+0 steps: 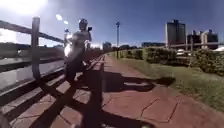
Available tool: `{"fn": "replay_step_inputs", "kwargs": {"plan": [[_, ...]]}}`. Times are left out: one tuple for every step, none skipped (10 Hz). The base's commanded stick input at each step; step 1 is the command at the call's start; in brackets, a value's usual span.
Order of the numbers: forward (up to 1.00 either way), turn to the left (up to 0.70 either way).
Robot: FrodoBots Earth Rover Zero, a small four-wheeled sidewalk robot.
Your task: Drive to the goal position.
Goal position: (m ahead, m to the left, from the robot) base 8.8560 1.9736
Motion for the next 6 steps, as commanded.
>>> {"fn": "replay_step_inputs", "kwargs": {"plan": [[0.85,0.0],[0.85,0.0],[0.85,0.0],[0.85,0.0],[0.85,0.0],[0.85,0.0]]}}
